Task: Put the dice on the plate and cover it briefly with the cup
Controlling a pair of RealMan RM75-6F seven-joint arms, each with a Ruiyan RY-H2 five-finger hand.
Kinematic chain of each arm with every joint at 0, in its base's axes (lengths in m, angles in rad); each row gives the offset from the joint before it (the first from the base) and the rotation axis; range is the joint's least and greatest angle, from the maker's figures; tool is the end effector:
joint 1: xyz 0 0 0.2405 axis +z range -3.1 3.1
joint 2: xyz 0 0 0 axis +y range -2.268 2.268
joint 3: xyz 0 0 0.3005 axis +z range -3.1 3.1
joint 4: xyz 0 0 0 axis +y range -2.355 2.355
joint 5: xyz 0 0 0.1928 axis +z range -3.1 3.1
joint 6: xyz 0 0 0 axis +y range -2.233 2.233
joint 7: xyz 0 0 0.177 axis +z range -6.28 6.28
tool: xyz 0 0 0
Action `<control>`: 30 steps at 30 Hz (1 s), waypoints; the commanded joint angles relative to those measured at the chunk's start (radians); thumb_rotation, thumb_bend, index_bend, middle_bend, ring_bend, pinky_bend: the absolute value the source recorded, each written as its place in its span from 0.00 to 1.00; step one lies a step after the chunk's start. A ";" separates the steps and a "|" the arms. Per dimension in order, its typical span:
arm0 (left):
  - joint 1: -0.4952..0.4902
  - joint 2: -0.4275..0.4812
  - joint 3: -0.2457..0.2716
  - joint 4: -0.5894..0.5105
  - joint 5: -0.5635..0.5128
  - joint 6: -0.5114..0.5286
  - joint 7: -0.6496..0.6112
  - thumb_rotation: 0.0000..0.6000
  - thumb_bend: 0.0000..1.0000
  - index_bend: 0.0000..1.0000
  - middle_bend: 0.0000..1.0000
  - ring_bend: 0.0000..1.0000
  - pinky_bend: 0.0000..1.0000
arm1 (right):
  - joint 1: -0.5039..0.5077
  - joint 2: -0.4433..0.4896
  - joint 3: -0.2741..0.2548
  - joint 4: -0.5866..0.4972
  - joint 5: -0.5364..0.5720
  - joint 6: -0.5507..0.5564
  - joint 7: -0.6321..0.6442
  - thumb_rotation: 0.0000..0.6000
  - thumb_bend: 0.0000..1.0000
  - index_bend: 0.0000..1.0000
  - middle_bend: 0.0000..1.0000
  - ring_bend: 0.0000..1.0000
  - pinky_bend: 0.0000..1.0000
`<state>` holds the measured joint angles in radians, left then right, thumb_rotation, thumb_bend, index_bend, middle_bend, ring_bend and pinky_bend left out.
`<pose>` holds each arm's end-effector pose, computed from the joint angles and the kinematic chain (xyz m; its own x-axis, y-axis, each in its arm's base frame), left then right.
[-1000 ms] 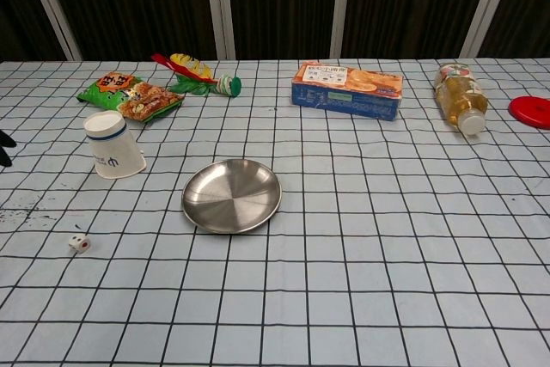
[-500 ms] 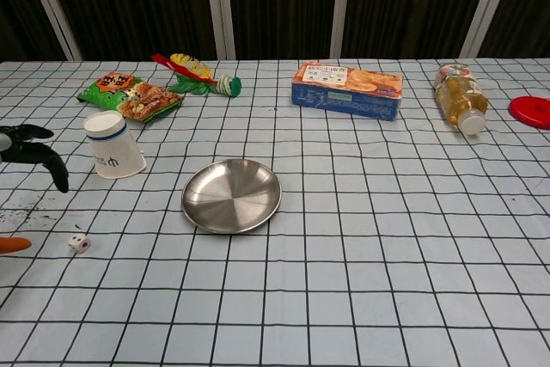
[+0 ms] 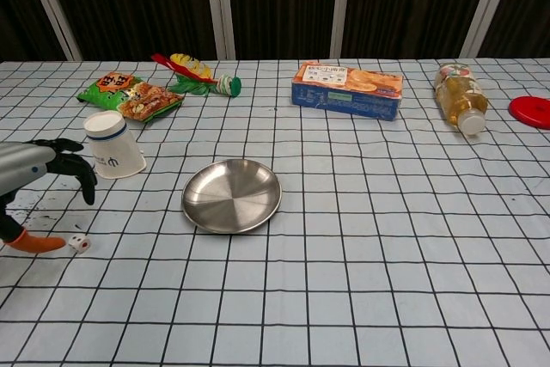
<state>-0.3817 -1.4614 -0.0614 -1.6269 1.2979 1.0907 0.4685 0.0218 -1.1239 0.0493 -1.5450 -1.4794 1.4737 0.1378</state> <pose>-0.2665 0.2878 0.0111 0.5166 0.2969 0.8031 0.8516 -0.2761 -0.4456 -0.3729 -0.1937 0.1988 0.3212 -0.0272 0.9466 -0.9435 0.0775 0.3223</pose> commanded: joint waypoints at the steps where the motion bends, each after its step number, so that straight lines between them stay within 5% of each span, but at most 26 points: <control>1: -0.003 0.000 0.003 -0.001 0.000 -0.003 0.002 1.00 0.33 0.40 0.21 0.00 0.00 | 0.000 0.001 0.000 -0.002 0.001 -0.002 -0.001 1.00 0.10 0.25 0.19 0.13 0.00; 30: -0.039 -0.049 0.016 0.046 -0.055 -0.023 0.084 1.00 0.39 0.48 0.21 0.00 0.00 | 0.003 -0.003 -0.001 0.009 0.015 -0.021 0.009 1.00 0.10 0.25 0.19 0.13 0.00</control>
<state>-0.4196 -1.5059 -0.0441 -1.5856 1.2431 1.0638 0.5524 0.0248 -1.1267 0.0486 -1.5366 -1.4649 1.4538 0.1458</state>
